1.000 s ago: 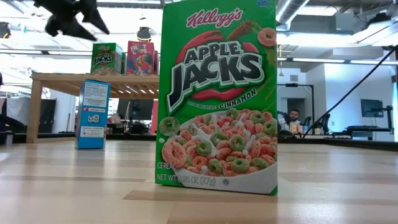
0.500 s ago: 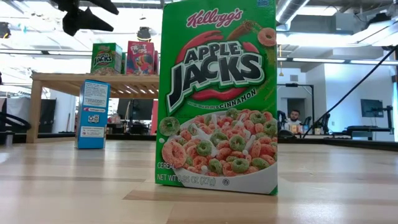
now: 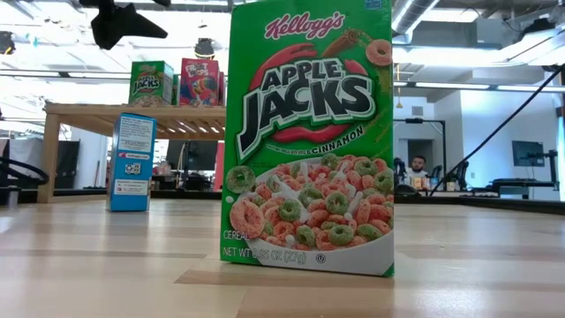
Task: Stack cereal on shelf
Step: Put the green cereal box on the shelf aligned with the other green cereal box
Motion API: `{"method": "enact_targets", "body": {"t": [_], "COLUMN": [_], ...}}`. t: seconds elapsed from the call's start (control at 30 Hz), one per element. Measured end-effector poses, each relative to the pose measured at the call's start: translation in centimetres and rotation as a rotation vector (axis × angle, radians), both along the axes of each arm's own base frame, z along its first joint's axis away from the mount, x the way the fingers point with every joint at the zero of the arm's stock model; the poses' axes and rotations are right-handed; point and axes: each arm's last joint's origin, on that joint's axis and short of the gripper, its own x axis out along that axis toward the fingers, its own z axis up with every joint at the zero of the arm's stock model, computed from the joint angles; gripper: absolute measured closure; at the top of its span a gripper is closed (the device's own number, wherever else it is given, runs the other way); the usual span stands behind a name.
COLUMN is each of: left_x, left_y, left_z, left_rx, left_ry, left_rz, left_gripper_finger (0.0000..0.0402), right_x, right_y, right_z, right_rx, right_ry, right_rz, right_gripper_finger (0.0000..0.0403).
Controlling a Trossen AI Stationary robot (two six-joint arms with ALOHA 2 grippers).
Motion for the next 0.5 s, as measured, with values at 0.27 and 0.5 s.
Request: {"method": "enact_targets", "body": {"t": [0.27, 0.5], "left_x": [0.2, 0.2], "left_y": [-1.0, -1.6], "left_z": [0.4, 2.2], "left_rx": [-0.011, 0.043], "left_ry": [-0.047, -0.101], "left_rz": [-0.061, -0.118], "left_gripper_finger": [0.0147, 0.0147], "right_x": [0.0, 0.0], "right_y": [0.0, 0.0], "right_z": [0.0, 0.0], "right_rx": [0.0, 0.0], "right_ry": [0.0, -0.001], "right_rz": [0.0, 0.0], "right_gripper_finger": [0.0106, 0.0106]}}
